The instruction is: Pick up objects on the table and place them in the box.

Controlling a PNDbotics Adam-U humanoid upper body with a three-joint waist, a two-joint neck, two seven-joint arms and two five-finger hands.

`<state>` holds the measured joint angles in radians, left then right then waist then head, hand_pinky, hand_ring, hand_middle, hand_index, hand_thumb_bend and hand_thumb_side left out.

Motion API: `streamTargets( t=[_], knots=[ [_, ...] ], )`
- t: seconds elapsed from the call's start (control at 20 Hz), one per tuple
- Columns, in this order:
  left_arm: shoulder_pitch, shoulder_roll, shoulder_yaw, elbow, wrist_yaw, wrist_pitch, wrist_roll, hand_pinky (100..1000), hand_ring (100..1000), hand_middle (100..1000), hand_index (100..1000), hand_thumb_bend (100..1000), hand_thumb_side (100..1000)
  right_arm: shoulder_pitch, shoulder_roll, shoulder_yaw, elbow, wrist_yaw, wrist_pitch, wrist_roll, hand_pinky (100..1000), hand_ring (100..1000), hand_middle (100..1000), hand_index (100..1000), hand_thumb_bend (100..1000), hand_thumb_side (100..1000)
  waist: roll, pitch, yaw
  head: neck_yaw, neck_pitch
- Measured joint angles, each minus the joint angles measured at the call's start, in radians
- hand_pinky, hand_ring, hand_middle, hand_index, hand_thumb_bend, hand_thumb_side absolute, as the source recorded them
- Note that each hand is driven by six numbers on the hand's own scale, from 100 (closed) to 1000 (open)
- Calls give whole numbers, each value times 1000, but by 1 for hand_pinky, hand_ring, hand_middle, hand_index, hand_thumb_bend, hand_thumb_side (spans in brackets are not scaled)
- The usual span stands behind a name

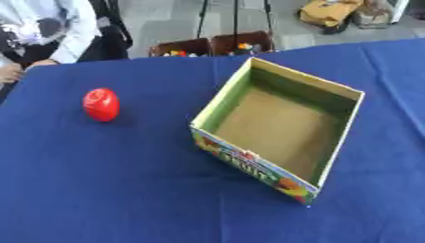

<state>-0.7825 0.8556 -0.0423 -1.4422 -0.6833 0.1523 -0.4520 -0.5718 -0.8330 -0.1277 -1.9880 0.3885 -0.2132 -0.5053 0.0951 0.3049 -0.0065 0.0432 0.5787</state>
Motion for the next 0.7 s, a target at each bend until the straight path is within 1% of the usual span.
streamTargets(
  t=[0.15, 0.2, 0.3, 0.45, 0.5, 0.55, 0.6, 0.65, 0.7],
  knots=[
    [-32, -22, -26, 56, -18, -5, -46, 790, 948, 933, 1000, 746, 978, -1, 0, 3, 0, -1, 0, 0, 713, 815, 832, 866, 100, 1000, 1, 0, -5, 12, 0],
    [-41, -31, -35, 73, -24, -7, -57, 774, 936, 932, 1000, 751, 938, -2, 0, 4, 0, -2, 0, 0, 713, 814, 831, 866, 100, 1000, 1, 0, -7, 19, -1],
    [-58, -48, -53, 109, -40, -10, -80, 773, 936, 941, 1000, 744, 868, -7, 0, 6, 0, -3, 0, 1, 714, 814, 830, 865, 100, 1000, 1, 1, -9, 35, -6],
    [-81, -73, -70, 158, -64, -11, -112, 780, 946, 954, 1000, 731, 803, -9, 1, 9, 0, -3, -1, 3, 715, 813, 829, 864, 100, 1000, 1, 7, -13, 52, -10],
    [-83, -78, -72, 172, -70, -11, -123, 777, 950, 959, 1000, 678, 765, -9, 1, 9, 0, -3, -2, 4, 714, 811, 827, 863, 100, 1000, 1, 8, -14, 56, -10],
    [-86, -84, -75, 187, -75, -9, -135, 777, 952, 958, 1000, 659, 756, -9, 1, 10, 0, -4, -2, 5, 714, 811, 827, 863, 100, 1000, 1, 10, -14, 59, -12],
    [-89, -89, -76, 203, -76, -7, -147, 767, 939, 952, 1000, 616, 720, -9, 1, 11, 0, -4, -2, 6, 714, 810, 826, 862, 100, 1000, 1, 10, -16, 61, -14],
    [-90, -94, -77, 218, -78, -4, -158, 767, 938, 949, 1000, 609, 713, -10, 1, 11, 0, -4, -2, 6, 714, 810, 825, 861, 100, 1000, 1, 11, -17, 62, -17],
    [-91, -99, -77, 232, -78, -1, -168, 770, 940, 964, 1000, 579, 681, -10, 1, 11, 0, -4, -2, 6, 714, 807, 823, 860, 100, 1000, 1, 11, -18, 63, -18]
  ],
)
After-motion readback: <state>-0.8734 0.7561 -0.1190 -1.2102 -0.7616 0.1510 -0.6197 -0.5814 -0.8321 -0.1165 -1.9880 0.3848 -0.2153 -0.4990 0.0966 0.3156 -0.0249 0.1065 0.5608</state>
